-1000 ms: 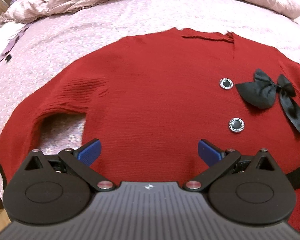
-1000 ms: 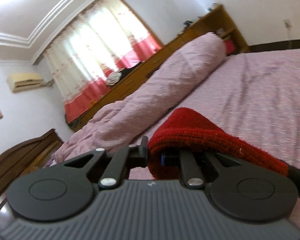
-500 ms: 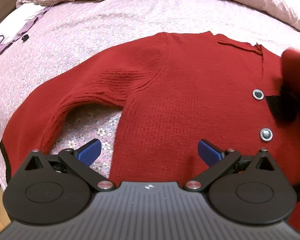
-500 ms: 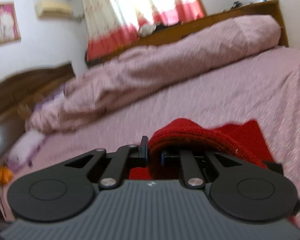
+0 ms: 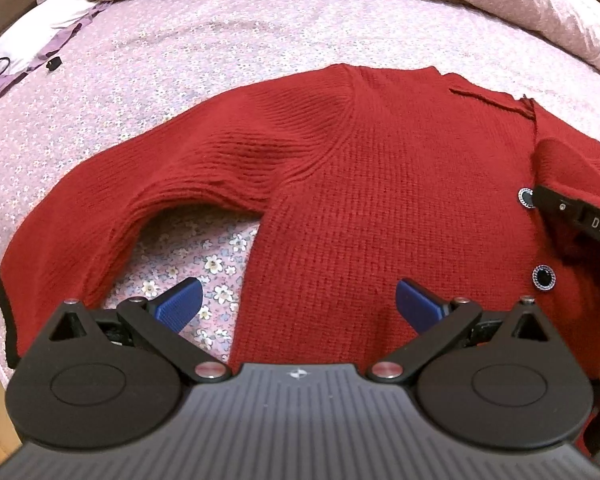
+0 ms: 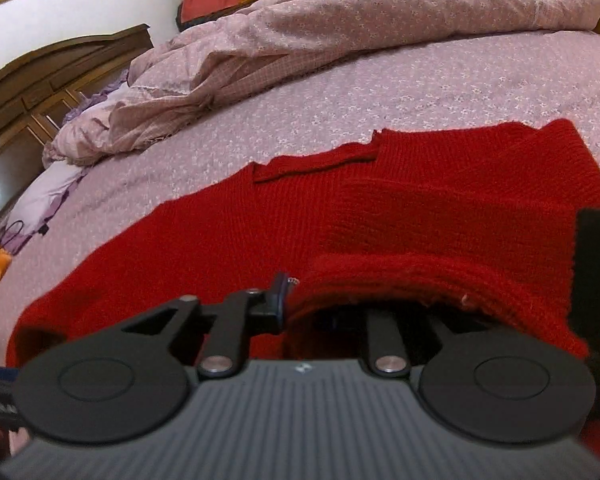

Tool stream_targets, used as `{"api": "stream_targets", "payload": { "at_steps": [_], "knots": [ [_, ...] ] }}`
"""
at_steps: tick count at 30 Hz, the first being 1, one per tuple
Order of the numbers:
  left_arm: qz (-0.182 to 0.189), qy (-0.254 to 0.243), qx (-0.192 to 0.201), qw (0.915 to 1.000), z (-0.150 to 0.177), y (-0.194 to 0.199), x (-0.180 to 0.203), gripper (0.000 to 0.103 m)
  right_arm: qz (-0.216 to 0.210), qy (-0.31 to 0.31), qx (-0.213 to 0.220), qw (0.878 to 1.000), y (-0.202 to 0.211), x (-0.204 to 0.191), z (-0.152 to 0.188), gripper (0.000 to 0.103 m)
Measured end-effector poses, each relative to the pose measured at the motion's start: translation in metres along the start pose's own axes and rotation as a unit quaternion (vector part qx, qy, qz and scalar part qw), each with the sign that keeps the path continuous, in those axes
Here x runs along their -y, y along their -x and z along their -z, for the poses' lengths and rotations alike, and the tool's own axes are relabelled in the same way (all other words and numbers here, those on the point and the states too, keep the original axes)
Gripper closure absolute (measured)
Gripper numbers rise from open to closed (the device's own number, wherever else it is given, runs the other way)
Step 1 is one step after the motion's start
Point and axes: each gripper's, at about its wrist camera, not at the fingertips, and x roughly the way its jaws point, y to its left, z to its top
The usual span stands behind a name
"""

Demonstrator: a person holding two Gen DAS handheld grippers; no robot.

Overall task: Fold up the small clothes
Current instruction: 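Fold the held sleeve across the cardigan body toward the left tool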

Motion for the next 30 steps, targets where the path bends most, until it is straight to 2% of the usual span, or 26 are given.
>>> {"api": "stream_targets", "payload": {
  "at_steps": [2, 5, 7, 8, 16, 21, 30],
  "knots": [
    [0.001, -0.003, 0.001, 1.0000, 0.000, 0.001, 0.002, 0.000, 0.000, 0.003, -0.001, 1.000, 0.003, -0.001, 0.000, 0.078],
    [0.003, -0.008, 0.006, 0.9999, -0.001, 0.004, 0.005, 0.000, -0.005, -0.003, -0.013, 1.000, 0.008, -0.004, -0.004, 0.063],
    [0.004, -0.011, 0.009, 0.9999, -0.001, 0.007, 0.007, 0.000, -0.010, -0.004, -0.017, 1.000, 0.017, -0.006, -0.004, 0.048],
    [0.005, -0.013, 0.011, 0.9998, -0.001, 0.008, 0.008, 0.000, -0.012, -0.003, -0.019, 1.000, 0.021, -0.008, -0.003, 0.046],
    [0.013, -0.038, 0.021, 0.9990, -0.003, 0.016, 0.024, 0.000, -0.019, -0.018, -0.045, 0.999, 0.058, -0.002, 0.003, 0.046],
    [0.021, -0.064, 0.026, 0.9974, -0.002, 0.020, 0.044, 0.000, -0.008, -0.021, -0.050, 0.999, 0.088, 0.009, 0.005, 0.045],
    [0.037, -0.124, 0.029, 0.9912, -0.001, 0.022, 0.092, 0.000, 0.049, -0.004, -0.049, 0.998, 0.120, 0.039, 0.008, 0.045]
  ]
}}
